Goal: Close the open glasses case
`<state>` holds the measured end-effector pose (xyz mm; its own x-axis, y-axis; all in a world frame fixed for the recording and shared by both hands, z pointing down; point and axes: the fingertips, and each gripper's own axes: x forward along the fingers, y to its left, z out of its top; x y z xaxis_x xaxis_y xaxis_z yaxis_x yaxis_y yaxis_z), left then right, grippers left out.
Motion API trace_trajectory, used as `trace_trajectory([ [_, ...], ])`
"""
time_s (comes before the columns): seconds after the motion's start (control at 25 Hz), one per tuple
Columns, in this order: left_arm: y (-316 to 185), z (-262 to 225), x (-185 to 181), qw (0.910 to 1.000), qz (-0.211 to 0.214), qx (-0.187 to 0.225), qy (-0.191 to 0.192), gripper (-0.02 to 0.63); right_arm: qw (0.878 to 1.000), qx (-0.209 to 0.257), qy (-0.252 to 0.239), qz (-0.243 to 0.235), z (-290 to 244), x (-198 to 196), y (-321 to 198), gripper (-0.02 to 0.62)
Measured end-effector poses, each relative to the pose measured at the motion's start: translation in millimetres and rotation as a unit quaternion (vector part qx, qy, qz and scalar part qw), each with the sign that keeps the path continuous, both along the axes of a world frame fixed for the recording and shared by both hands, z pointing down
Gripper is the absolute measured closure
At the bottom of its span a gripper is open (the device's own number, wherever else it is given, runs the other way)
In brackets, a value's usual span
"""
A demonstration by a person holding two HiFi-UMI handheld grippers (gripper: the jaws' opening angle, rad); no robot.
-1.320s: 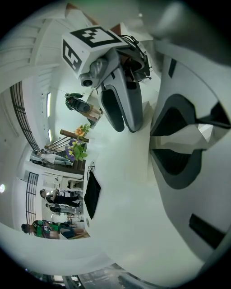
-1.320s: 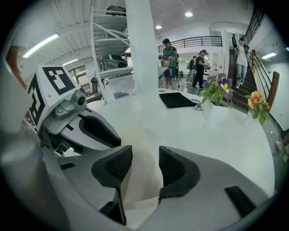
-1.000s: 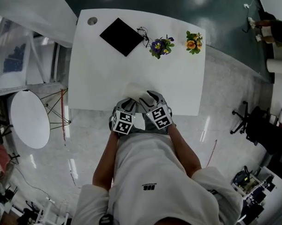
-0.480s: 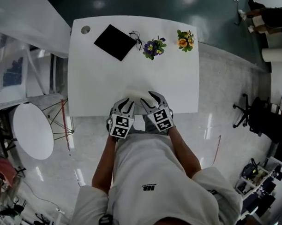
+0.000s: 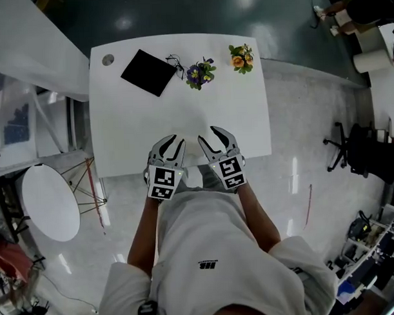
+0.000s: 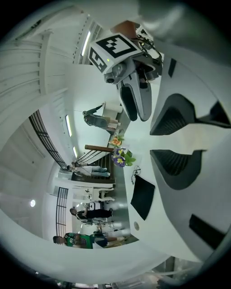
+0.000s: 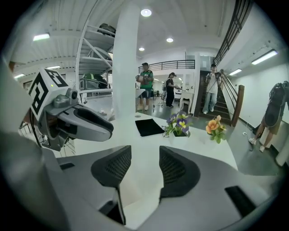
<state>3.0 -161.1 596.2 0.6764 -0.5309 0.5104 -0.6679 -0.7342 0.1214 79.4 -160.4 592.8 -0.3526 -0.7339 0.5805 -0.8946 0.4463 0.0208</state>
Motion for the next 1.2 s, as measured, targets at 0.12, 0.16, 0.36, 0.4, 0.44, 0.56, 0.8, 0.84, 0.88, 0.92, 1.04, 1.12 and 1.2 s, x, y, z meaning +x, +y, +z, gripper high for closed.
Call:
trace_trajectory([
  [0.12,-3.3,-16.8,4.1,0.9998,-0.003,0.019,0.003,0.494,1.000,0.019,-0.001,0.000,-18.3,4.3,-0.5,0.399],
  [0.16,-3.5,-21.7,5.3,0.9997,-0.005,0.025,0.004,0.494,1.000,0.025,0.001,-0.003,-24.2,5.4,0.1,0.399],
  [0.36,-2.1,-41.1,10.8,0.9984,-0.031,0.047,-0.001,0.494,0.999,0.049,-0.010,-0.018,-47.9,13.6,5.1,0.400],
  [0.4,-1.2,-44.1,12.5,0.9981,-0.039,0.049,-0.002,0.494,0.998,0.051,-0.014,-0.021,-51.0,16.8,6.5,0.400],
  [0.44,-0.2,-47.2,14.7,0.9976,-0.047,0.051,-0.004,0.494,0.998,0.053,-0.018,-0.024,-53.6,20.5,7.8,0.400],
  [0.56,3.4,-57.8,23.3,0.9956,-0.073,0.057,-0.011,0.494,0.997,0.056,-0.031,-0.038,-59.2,33.5,11.1,0.405],
  [0.8,13.5,-72.2,37.8,0.9886,-0.129,0.070,-0.030,0.494,0.993,0.062,-0.052,-0.081,-66.9,52.1,13.2,0.407],
  [0.84,15.2,-73.4,38.1,0.9870,-0.140,0.071,-0.033,0.494,0.992,0.063,-0.055,-0.090,-67.6,53.2,12.8,0.407],
  [0.88,17.0,-74.4,38.3,0.9855,-0.150,0.072,-0.035,0.494,0.991,0.064,-0.058,-0.098,-68.5,54.1,12.4,0.407],
  [0.92,18.7,-75.5,38.5,0.9841,-0.158,0.073,-0.037,0.494,0.990,0.065,-0.060,-0.106,-69.8,54.8,12.1,0.408],
  [1.04,23.2,-79.1,37.9,0.9814,-0.172,0.074,-0.040,0.494,0.988,0.071,-0.064,-0.121,-76.5,52.8,11.0,0.410],
  [1.12,25.7,-81.1,36.5,0.9805,-0.177,0.075,-0.042,0.494,0.987,0.076,-0.067,-0.127,-81.4,48.8,10.9,0.410],
  [1.2,28.5,-82.8,35.0,0.9797,-0.180,0.077,-0.044,0.494,0.986,0.080,-0.069,-0.132,-85.7,44.4,11.9,0.411],
])
